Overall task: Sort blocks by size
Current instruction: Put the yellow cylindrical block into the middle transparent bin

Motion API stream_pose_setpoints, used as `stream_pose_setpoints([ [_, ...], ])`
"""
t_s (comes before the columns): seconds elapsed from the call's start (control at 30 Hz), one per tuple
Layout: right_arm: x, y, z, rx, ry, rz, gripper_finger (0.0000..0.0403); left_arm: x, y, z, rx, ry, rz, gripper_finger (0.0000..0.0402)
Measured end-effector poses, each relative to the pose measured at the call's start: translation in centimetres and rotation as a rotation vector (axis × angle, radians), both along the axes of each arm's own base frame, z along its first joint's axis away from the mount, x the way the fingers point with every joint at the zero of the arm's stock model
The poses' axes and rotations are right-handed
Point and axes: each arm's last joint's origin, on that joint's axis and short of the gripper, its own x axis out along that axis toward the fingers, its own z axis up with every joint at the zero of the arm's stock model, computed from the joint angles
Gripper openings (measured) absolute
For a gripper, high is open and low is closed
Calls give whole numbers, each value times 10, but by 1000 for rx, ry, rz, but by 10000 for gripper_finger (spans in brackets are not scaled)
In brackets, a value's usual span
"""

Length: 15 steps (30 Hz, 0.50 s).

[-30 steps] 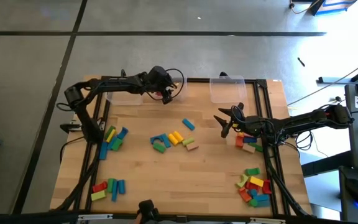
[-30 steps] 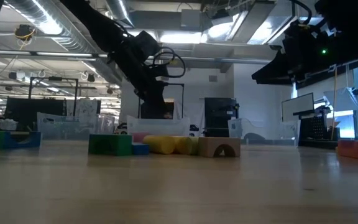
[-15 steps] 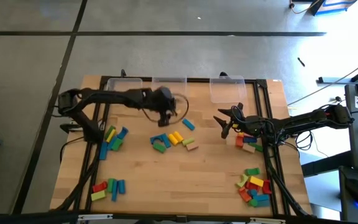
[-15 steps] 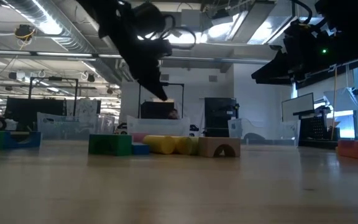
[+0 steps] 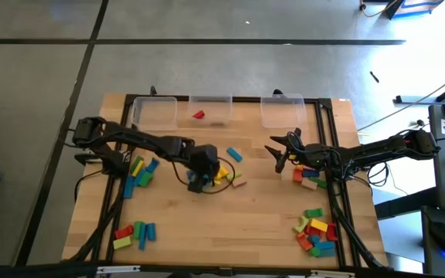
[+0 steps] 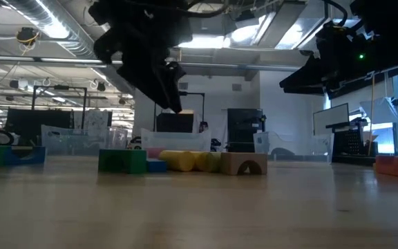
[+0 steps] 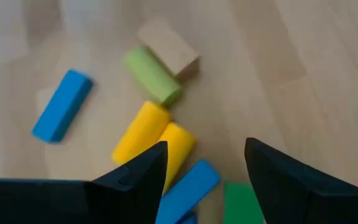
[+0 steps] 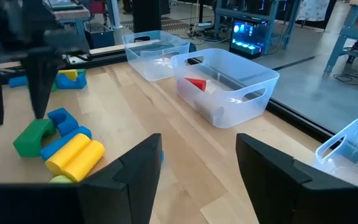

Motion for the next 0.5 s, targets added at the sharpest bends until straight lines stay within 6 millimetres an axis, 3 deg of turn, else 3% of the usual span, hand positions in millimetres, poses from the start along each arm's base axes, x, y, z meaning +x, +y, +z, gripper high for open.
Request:
stream_pose_setpoints([
  [0.3,0,0,0,-8,5,-13,209,14,1,-37,125,68,-14,207],
  [0.5,0,0,0,-25,16,-9,209,16,8,-47,185,104,-21,207],
])
